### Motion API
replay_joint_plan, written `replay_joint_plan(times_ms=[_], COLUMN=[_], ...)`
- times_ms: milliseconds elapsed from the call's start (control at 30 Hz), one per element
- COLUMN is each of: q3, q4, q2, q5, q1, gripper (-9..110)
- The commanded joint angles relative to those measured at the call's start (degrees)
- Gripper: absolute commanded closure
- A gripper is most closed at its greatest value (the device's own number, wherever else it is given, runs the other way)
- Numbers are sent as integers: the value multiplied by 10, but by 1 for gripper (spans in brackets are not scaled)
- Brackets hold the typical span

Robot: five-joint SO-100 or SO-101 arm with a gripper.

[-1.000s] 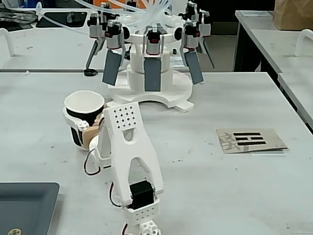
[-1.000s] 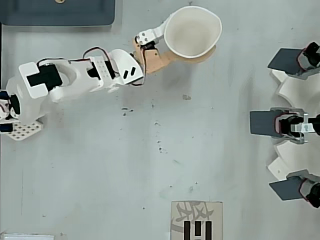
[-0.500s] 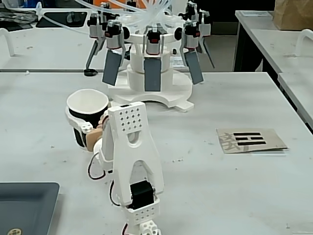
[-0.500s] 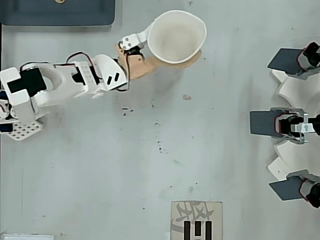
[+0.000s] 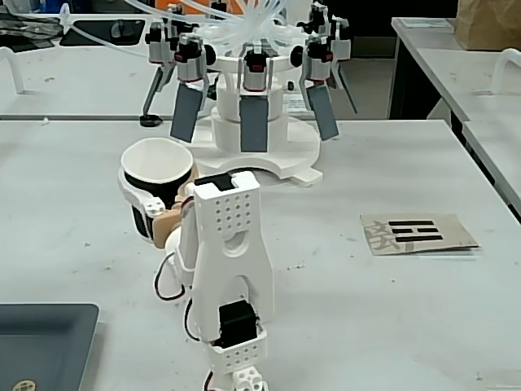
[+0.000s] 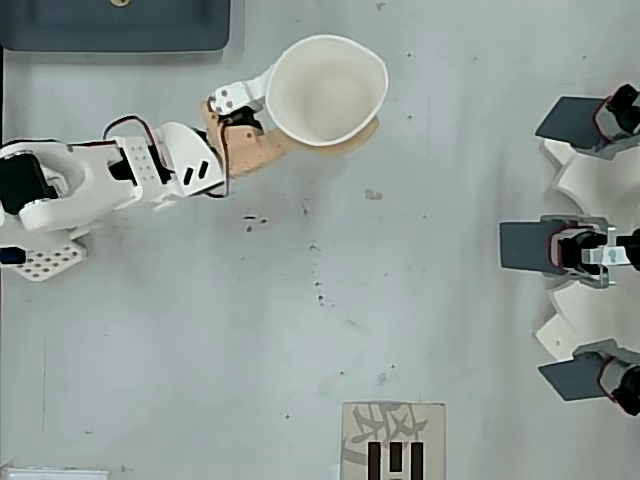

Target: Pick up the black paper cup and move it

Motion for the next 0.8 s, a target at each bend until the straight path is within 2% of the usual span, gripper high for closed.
replay_joint_plan(times_ms=[0,767], q3=[11,192], q4=[-16,-16], q2=[49,202], q5=[0,-3], q1=[12,112], gripper=[95,94])
